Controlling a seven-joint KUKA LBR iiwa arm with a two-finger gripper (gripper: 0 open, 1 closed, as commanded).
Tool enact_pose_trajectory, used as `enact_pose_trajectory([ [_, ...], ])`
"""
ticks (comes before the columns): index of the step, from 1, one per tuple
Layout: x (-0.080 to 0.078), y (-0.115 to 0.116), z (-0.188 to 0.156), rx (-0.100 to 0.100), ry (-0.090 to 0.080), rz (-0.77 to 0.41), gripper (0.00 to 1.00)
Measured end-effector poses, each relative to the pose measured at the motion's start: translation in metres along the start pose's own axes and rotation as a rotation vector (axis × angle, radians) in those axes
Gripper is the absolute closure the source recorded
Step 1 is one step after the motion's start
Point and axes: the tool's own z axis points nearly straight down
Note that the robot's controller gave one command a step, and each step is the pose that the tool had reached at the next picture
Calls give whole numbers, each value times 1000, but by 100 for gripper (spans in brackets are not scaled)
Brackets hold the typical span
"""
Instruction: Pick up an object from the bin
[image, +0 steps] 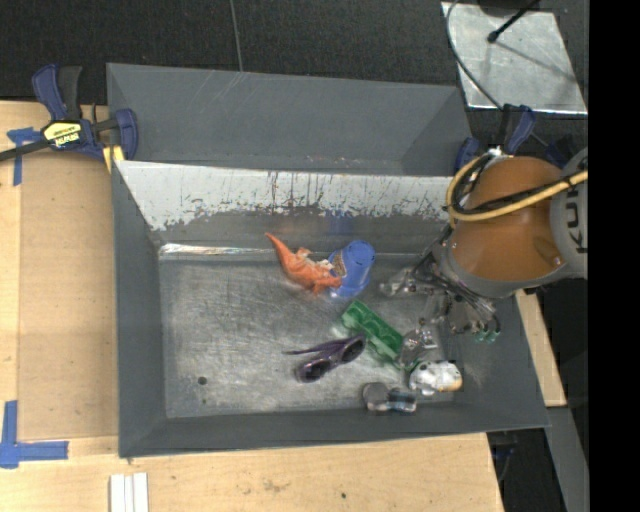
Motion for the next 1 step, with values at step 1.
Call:
enact_pose_trajectory([
  [1,-13,-4,46,0,7,-133,0],
])
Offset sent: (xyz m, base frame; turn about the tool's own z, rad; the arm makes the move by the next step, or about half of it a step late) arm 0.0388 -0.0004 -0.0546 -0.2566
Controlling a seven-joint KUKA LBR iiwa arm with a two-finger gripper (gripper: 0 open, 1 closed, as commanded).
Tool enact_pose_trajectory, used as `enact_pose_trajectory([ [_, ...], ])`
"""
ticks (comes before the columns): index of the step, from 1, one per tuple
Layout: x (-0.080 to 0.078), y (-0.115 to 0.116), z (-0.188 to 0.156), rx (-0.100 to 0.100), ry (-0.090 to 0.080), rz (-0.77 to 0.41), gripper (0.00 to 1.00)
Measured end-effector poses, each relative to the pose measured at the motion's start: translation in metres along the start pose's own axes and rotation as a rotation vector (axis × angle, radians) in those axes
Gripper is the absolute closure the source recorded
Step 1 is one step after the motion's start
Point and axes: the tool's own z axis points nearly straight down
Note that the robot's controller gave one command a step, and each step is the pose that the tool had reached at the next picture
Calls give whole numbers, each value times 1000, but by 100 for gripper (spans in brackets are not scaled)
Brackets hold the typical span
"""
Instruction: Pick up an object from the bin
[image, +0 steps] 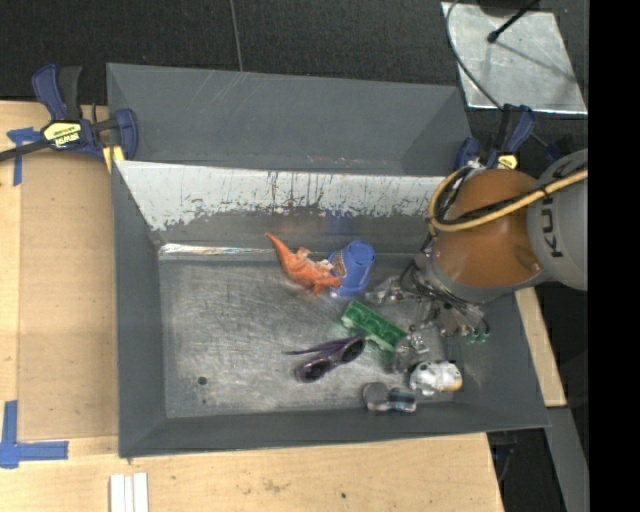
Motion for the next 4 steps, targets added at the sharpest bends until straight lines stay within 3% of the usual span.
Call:
enact_pose_trajectory([
  [1,-13,-1,7,-2,8,-45,0],
  [2,-33,-11,3,2,-16,-234,100],
  [3,-33,-11,3,2,-16,-234,100],
  [4,-26,-7,-33,-5,5,-237,100],
])
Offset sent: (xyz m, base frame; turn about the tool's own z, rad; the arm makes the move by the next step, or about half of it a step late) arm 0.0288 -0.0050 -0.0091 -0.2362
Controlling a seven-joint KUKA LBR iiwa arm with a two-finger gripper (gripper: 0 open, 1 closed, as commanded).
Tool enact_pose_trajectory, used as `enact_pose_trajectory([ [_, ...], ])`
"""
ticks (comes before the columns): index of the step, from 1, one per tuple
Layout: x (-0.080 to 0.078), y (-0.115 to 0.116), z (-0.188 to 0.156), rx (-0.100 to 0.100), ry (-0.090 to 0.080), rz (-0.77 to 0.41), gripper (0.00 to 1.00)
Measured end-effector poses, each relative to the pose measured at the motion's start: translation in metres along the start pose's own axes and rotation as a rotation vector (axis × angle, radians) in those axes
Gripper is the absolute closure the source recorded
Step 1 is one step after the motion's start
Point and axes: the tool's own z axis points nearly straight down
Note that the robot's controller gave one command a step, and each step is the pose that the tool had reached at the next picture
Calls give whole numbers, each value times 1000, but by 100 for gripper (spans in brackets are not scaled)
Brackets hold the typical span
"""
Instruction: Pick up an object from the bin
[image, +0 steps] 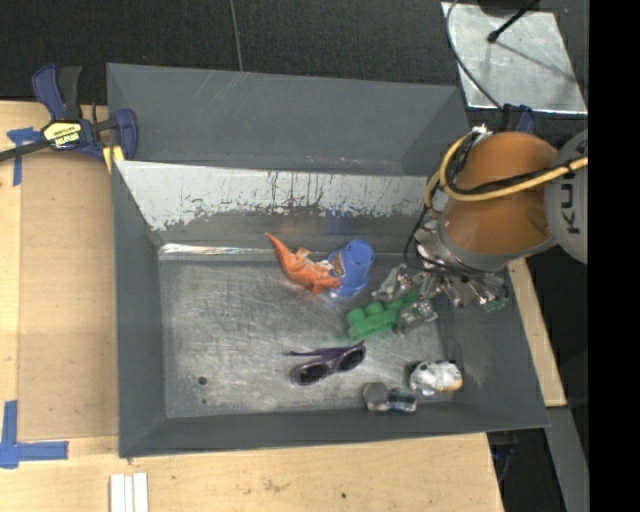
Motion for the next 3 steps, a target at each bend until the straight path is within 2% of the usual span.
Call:
enact_pose_trajectory([
  [1,-33,-17,-21,12,-18,1,100],
  [2,-25,-6,-30,-3,5,-15,100],
  [3,5,-29,-103,1,-5,-12,100],
])
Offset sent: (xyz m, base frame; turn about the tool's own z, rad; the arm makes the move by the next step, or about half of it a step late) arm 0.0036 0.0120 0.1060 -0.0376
